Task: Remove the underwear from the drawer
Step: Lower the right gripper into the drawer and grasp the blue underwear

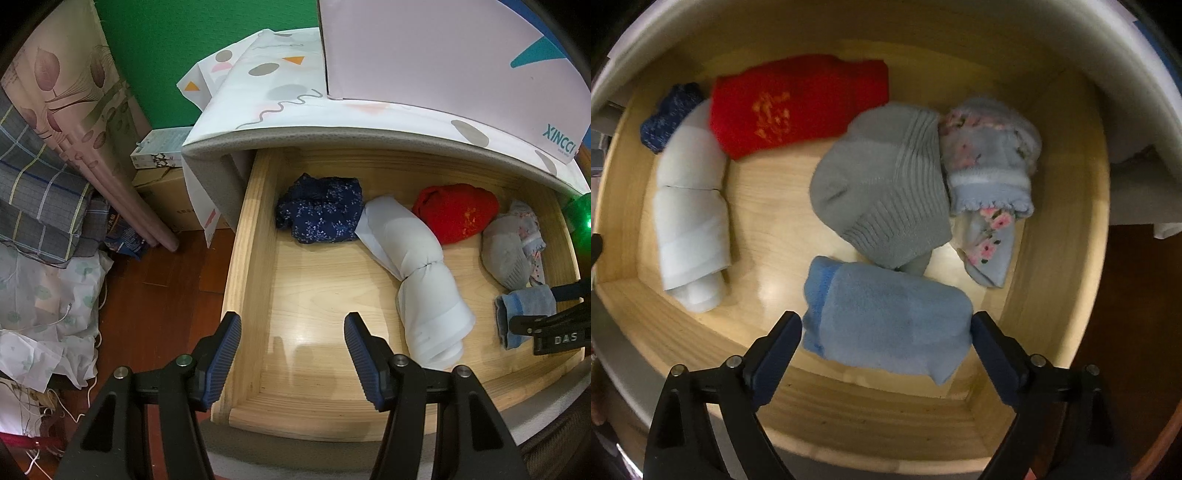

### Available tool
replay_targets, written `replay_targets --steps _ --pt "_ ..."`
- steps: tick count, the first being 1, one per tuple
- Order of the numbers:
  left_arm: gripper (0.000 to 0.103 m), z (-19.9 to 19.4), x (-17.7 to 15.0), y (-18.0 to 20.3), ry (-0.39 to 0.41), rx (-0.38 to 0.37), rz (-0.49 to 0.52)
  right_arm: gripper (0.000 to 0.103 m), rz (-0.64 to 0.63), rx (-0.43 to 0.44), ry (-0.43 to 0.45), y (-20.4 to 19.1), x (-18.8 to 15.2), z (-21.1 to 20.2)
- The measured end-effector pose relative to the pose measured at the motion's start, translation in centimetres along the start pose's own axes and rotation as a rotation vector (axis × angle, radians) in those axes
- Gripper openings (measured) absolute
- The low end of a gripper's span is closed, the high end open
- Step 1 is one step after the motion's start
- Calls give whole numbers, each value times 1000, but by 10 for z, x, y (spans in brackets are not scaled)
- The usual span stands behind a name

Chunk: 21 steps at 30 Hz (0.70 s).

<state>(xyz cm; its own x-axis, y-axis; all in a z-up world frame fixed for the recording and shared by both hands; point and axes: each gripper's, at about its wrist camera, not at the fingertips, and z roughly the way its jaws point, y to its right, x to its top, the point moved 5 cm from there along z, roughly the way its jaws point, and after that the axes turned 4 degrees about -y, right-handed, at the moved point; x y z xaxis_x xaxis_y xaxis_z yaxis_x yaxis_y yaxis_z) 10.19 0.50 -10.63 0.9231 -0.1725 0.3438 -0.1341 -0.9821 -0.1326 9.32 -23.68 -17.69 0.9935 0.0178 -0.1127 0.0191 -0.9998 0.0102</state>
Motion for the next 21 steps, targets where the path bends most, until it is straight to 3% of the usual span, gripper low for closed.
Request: replay_targets --steps 15,21 --pt "60 3 2 3 -12 -1 2 93 -25 -22 -74 -8 21 32" --pt "60 4 0 6 -21 13 16 82 -13 -17 -80 -16 24 34"
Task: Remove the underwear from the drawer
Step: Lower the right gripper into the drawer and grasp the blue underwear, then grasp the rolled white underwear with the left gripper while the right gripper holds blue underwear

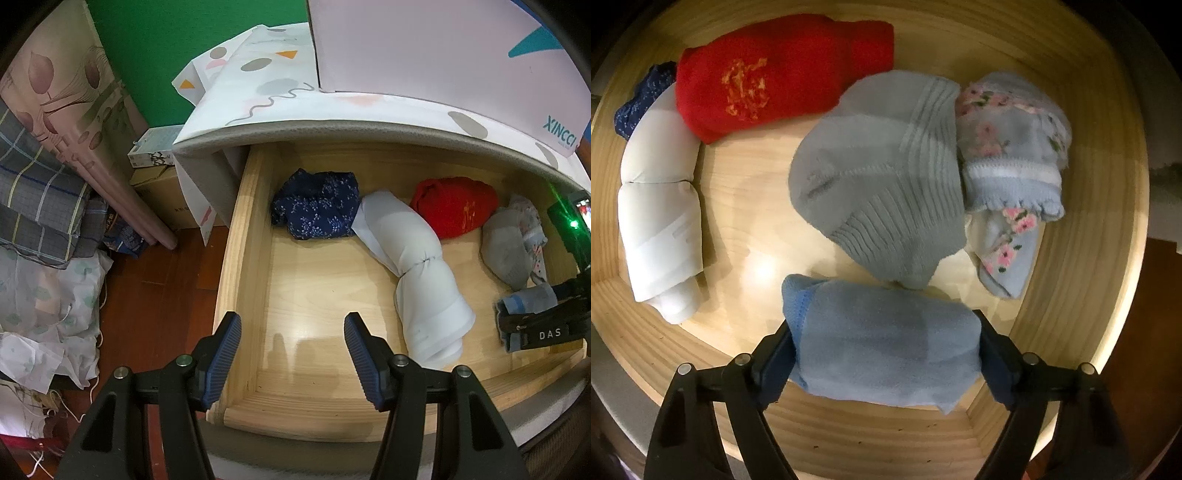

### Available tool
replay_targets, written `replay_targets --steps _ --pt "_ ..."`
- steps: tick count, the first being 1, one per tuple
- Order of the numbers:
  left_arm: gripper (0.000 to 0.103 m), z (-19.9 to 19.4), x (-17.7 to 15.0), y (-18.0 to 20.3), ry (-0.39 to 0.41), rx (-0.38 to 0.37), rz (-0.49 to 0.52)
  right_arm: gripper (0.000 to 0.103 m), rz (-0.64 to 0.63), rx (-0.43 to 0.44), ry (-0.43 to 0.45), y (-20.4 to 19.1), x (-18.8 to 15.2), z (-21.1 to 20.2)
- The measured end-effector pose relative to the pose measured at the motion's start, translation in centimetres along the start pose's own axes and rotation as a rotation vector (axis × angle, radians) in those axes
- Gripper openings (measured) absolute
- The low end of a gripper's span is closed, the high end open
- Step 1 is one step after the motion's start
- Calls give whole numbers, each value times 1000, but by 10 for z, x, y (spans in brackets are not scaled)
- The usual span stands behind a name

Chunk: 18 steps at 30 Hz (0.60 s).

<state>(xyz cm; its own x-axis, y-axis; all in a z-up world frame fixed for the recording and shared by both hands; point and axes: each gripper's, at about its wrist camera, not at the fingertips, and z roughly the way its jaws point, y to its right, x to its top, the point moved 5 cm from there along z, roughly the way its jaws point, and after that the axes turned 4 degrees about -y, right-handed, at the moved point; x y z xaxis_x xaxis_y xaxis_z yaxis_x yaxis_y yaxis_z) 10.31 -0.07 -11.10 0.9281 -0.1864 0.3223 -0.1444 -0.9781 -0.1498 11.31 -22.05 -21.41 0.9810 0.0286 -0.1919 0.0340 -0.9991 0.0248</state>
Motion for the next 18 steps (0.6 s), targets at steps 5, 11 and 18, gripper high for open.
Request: replay_targets --steps 5,11,18 --pt "60 2 -1 0 -16 0 2 76 -25 -23 4 -13 -14 5" --pt "60 6 -2 -1 -40 -16 -1 74 -22 -1 50 -20 -28 -4" --pt "60 12 -1 -2 -73 -44 -9 73 1 27 97 -27 -48 -8"
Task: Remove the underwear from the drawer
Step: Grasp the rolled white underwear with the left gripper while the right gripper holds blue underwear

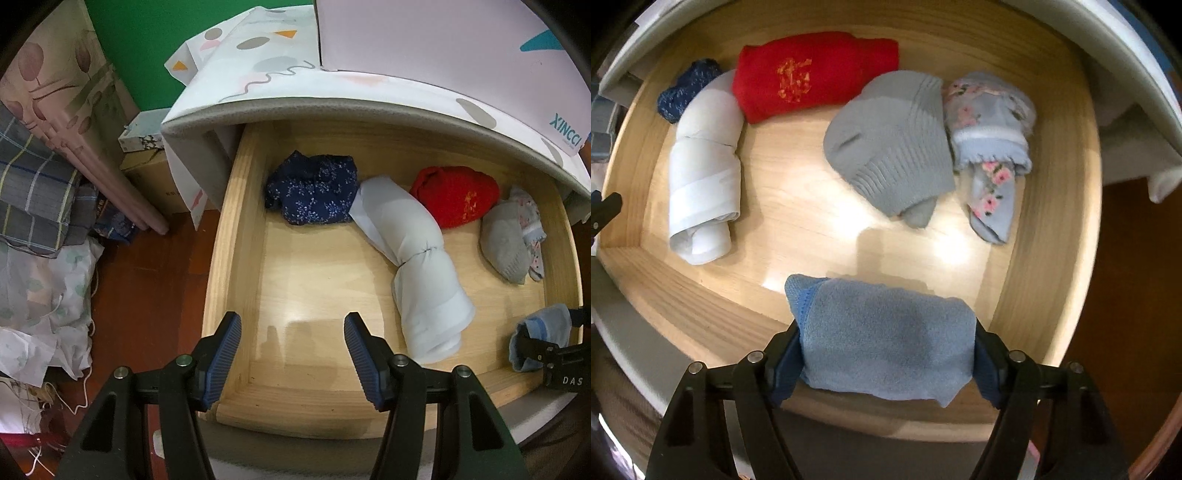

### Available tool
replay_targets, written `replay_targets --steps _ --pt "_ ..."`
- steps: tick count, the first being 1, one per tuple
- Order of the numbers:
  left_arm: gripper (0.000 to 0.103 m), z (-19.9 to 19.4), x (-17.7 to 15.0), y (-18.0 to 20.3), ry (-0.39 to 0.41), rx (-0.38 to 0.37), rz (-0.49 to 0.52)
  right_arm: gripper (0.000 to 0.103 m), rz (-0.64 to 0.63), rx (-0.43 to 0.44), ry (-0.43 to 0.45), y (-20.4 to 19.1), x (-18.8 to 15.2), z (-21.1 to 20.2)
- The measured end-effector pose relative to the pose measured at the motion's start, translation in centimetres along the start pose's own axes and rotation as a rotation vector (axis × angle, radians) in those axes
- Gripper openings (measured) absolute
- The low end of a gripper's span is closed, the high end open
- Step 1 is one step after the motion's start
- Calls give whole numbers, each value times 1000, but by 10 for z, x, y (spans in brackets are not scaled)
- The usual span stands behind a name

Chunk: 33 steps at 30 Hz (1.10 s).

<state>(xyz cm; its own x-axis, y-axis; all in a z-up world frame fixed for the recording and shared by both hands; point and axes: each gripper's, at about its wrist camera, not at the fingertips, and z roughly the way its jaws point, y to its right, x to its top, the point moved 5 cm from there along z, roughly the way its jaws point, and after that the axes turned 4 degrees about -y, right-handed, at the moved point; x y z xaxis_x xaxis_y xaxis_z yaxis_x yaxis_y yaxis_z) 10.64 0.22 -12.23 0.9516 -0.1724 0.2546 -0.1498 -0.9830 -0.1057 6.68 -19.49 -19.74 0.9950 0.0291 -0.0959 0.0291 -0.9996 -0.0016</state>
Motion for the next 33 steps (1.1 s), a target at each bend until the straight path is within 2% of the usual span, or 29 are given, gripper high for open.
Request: replay_targets --steps 6,9,11,12,13,20,23,30,33 --pt "60 -2 4 10 -5 9 31 73 31 12 70 8 -7 -11" --pt "60 -3 8 19 -16 -20 35 72 46 16 96 7 -12 -14" --pt "60 -6 12 28 -17 -34 35 72 56 17 107 33 -20 -28" --pt "60 -6 13 31 -16 -38 37 72 61 23 115 34 -21 -31" --pt "60 -7 16 36 -15 -43 40 72 68 33 124 40 -36 -45" --pt "60 -5 31 64 4 -105 -8 72 90 68 121 49 -40 -50" --pt "60 3 36 77 -14 -116 -9 72 83 70 128 49 -45 -50" --pt "60 28 47 95 -72 -68 15 72 87 83 131 50 -41 -53" --pt "60 38 52 97 -96 -75 -2 72 87 89 130 53 -41 -51"
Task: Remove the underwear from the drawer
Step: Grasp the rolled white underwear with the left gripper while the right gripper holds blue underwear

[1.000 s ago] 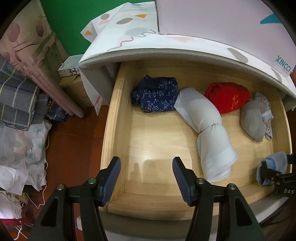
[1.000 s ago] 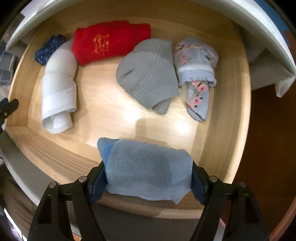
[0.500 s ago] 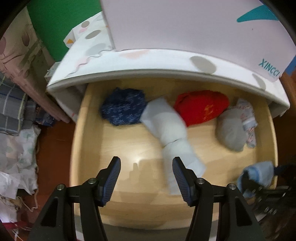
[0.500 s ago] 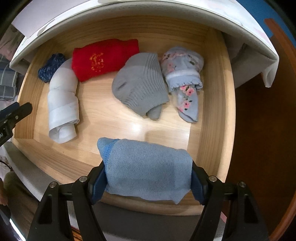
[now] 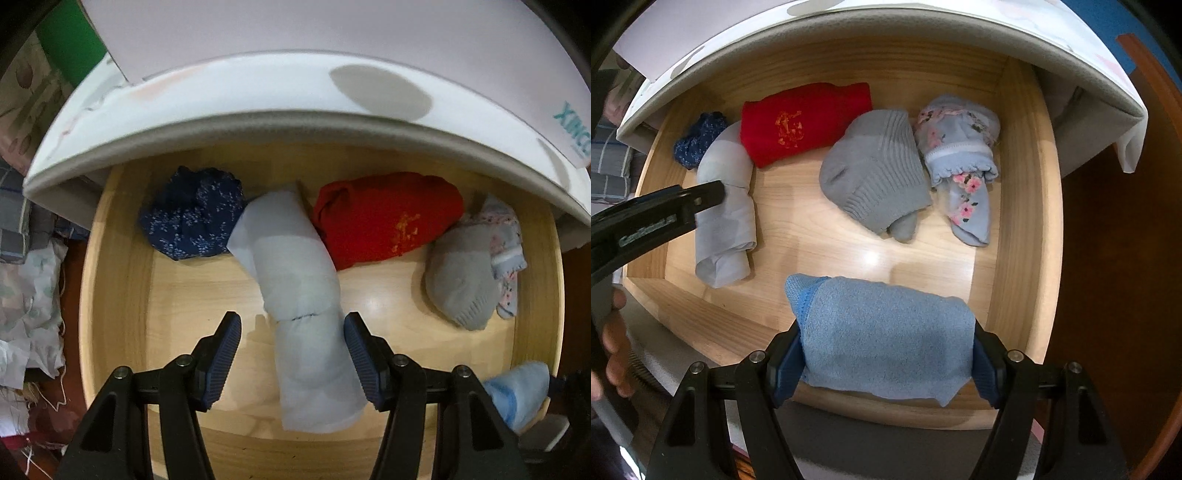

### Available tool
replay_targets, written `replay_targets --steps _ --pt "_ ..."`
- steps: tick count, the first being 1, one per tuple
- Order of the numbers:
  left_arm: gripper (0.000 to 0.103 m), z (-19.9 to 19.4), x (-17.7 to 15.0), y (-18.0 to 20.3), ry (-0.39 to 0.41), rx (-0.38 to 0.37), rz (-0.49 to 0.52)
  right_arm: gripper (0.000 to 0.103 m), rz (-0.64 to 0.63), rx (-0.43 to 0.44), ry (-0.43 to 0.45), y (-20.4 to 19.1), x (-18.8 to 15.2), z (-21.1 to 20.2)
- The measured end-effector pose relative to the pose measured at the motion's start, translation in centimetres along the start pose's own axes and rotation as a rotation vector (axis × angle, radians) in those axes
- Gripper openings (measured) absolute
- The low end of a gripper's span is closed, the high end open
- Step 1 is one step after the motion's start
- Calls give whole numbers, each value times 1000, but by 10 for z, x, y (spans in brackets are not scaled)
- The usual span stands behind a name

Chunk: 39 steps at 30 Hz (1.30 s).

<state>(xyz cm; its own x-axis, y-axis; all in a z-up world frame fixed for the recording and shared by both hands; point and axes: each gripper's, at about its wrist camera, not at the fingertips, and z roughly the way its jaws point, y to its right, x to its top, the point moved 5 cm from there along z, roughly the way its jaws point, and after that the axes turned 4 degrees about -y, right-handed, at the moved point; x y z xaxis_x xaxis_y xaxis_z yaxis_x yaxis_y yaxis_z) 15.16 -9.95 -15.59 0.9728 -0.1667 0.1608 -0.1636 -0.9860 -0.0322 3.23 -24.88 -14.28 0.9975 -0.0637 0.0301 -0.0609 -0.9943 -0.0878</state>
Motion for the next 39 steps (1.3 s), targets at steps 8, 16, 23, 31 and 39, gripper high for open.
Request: replay_targets --steps 8,16,23,31,39 --pt "60 23 10 -3 -102 -22 -86 72 -2 18 -9 2 2 0" --pt "60 44 12 -3 -210 -27 -111 73 2 22 -11 -1 1 0" --pt "45 47 15 -7 -225 -62 -95 73 5 24 -8 -2 2 1" --pt "34 36 -4 -32 -217 -55 -73 73 -1 16 -7 -3 2 1" --pt "33 14 -13 -51 -191 -60 -55 73 1 11 -12 -3 2 2"
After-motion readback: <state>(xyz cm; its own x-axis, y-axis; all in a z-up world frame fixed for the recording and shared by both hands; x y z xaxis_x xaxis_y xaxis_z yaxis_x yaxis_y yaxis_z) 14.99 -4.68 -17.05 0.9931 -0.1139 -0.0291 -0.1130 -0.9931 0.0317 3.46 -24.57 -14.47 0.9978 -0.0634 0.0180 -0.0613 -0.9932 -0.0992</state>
